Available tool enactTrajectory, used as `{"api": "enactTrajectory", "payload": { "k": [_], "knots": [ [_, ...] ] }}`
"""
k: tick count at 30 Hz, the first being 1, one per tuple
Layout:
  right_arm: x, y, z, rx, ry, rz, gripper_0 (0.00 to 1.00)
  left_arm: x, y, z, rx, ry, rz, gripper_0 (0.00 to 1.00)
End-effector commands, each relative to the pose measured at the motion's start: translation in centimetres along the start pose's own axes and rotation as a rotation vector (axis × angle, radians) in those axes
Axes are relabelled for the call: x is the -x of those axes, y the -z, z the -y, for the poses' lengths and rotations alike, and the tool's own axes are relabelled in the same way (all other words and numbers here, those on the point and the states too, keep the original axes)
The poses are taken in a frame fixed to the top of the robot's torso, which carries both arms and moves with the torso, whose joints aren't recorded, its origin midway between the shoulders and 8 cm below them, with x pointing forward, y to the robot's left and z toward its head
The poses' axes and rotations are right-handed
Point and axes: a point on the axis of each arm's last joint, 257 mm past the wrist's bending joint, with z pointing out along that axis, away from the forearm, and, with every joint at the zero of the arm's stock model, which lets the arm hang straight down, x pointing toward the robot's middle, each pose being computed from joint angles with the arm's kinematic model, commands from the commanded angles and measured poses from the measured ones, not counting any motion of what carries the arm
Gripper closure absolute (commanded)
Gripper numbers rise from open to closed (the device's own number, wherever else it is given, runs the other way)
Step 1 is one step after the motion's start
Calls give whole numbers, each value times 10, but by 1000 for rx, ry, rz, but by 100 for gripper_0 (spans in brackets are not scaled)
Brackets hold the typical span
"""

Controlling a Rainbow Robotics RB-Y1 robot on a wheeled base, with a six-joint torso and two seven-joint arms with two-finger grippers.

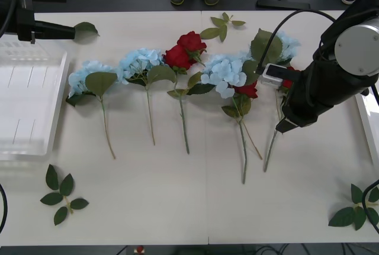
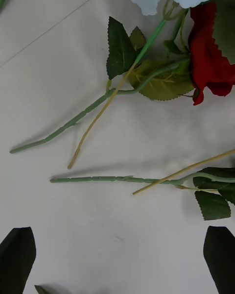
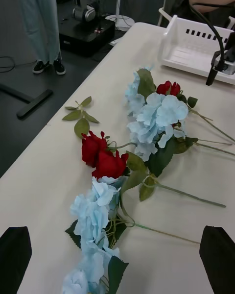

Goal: Place the red flowers into the right box and the blue flowers into the left box. If a person shows an open palm, hand one flower to the person first, then continue sorting.

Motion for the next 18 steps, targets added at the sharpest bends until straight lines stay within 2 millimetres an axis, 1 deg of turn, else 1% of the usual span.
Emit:
{"api": "enactTrajectory", "payload": {
  "k": [1, 2, 3, 6, 7, 8, 9, 10, 11, 12, 14, 15, 16, 17, 18],
  "knots": [
    [-13, -16, -18, 48, 40, -26, 0, 8, 12, -6, 22, -2, -18, 0],
    [-10, -8, -11, 29, 41, -17, 0, 8, 12, -6, 22, -2, -18, 0],
    [-10, -8, -11, 34, 39, -13, 0, 8, 12, -6, 22, -2, -18, 0],
    [5, 4, 0, 13, 30, 67, 0, 8, 12, -6, 22, -2, -18, 0],
    [8, 6, 1, 13, 23, 82, 0, -41, -7, 15, -28, 107, -47, 0],
    [14, 9, 2, 15, -2, 113, 0, -47, -8, 17, -31, 120, -51, 0],
    [20, 13, 4, 17, -39, 148, 0, -57, -10, 20, -31, 150, -45, 0],
    [23, 15, 5, 19, -59, 168, 0, -53, -9, 18, -29, 142, -41, 0],
    [31, 21, 8, 23, -100, 214, 0, -65, -11, 23, -36, 176, -42, 0],
    [38, 26, 11, 26, -153, 255, 0, -68, -14, 24, -42, 188, -42, 0],
    [46, 40, 23, 29, -300, 321, 0, -77, -16, 24, -44, 199, -74, 0],
    [46, 43, 26, 27, -341, 330, 0, -80, -17, 24, -44, 196, -89, 0],
    [45, 49, 36, 15, -425, 346, 0, -90, -18, 25, -38, 229, -128, 0],
    [41, 53, 44, -1, -486, 351, 0, -95, -17, 26, -34, 296, -153, 0],
    [38, 55, 48, -6, -517, 351, 0, -99, -16, 26, -30, 334, -173, 0]
  ]
}}
